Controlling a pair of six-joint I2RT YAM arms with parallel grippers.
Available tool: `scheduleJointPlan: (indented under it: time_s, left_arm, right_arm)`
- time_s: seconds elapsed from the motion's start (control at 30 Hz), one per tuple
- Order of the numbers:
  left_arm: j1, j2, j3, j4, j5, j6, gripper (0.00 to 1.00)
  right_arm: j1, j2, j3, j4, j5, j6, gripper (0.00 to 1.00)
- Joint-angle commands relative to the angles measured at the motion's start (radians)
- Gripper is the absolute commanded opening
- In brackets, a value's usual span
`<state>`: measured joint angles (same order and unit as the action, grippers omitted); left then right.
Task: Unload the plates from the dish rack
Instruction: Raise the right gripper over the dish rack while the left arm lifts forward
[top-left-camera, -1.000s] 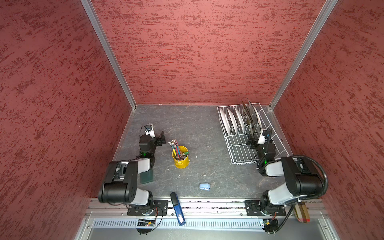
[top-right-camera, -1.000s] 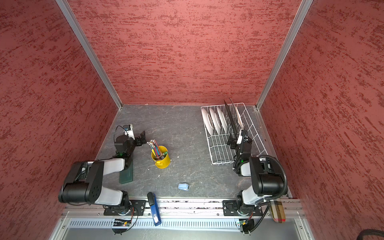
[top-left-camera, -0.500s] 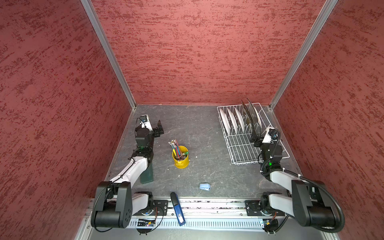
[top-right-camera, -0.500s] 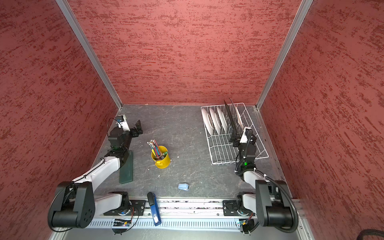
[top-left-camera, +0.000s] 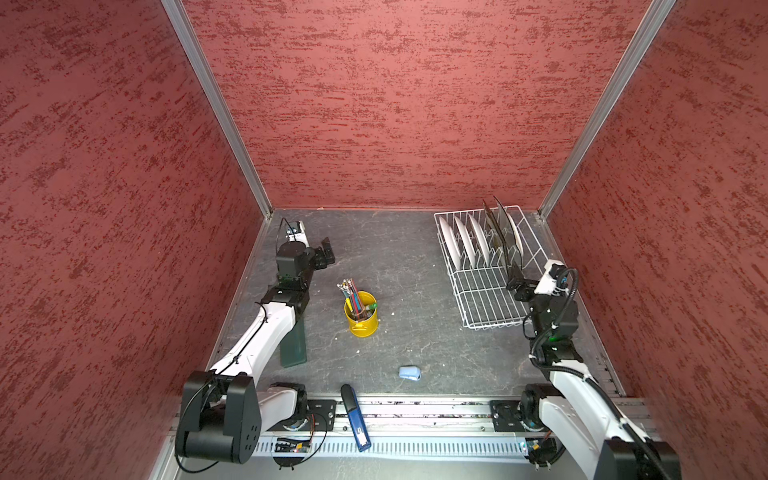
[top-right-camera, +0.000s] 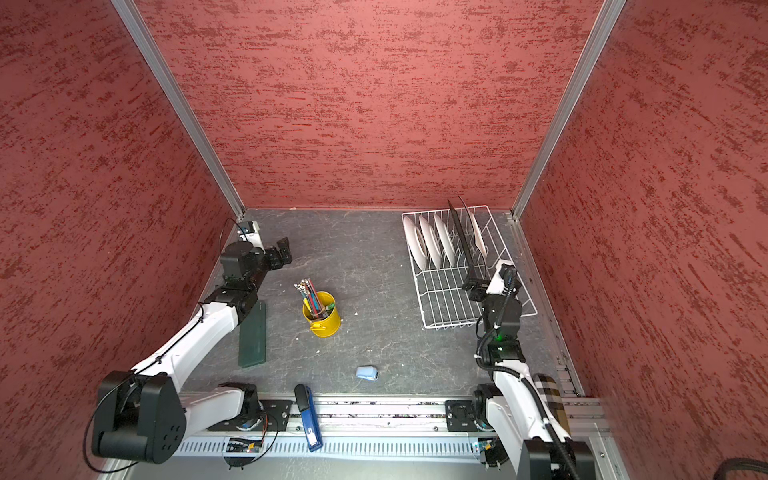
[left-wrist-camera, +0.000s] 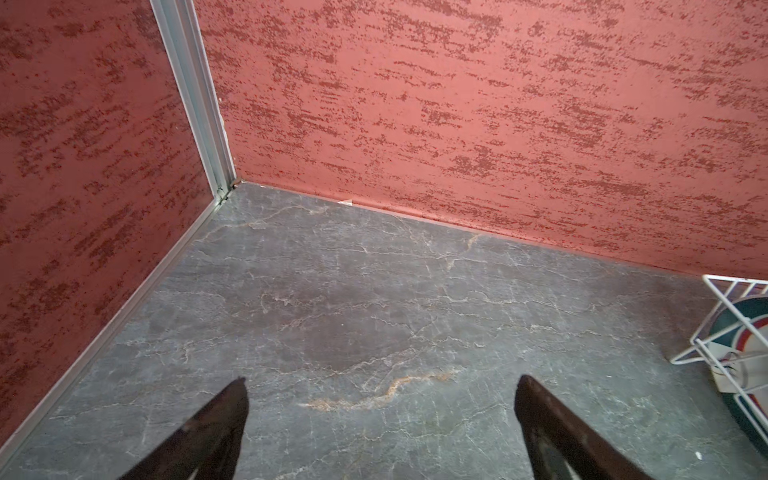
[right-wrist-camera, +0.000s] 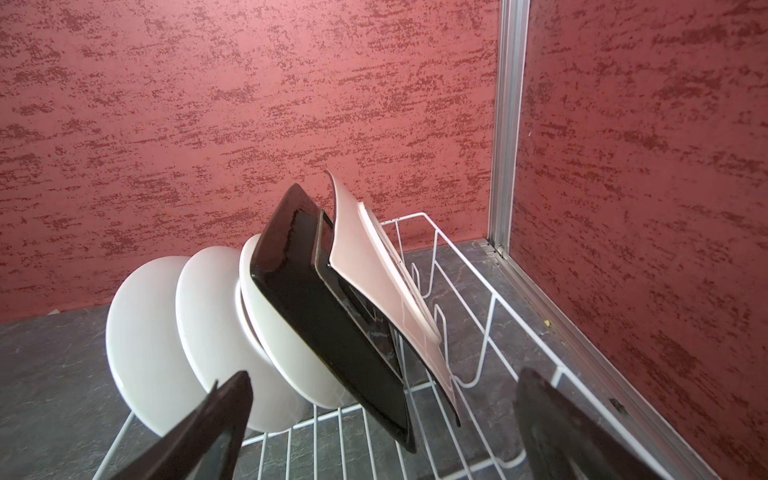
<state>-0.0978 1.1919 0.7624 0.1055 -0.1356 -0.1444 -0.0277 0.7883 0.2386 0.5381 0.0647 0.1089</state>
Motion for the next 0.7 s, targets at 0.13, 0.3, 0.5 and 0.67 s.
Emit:
scheduleJointPlan:
  time_s: [0.13, 0.3, 0.5, 0.67]
  left_arm:
    - [-0.101, 0.016, 0.126, -0.142, 0.04, -0.007, 0.99]
    - [-0.169, 0.04, 0.196, -0.227, 0.087, -0.002, 0.99]
    - [-0.229, 0.073, 0.258, -0.27, 0.134, 0.001, 0.99]
    - [-0.238, 0.09, 0.29, -0.266, 0.164, -0.017, 0.99]
  right_arm:
    - [0.017, -0.101, 0.121, -0.376, -0.027, 0.166, 0.99]
    - [0.047, -0.05, 0.277, -0.612, 0.011, 0.287, 0.99]
    - [0.064, -0.026, 0.444, -0.757, 0.087, 0.269, 0.99]
    - [0.066, 0.132, 0.731, -1.023, 0.076, 0.238, 0.99]
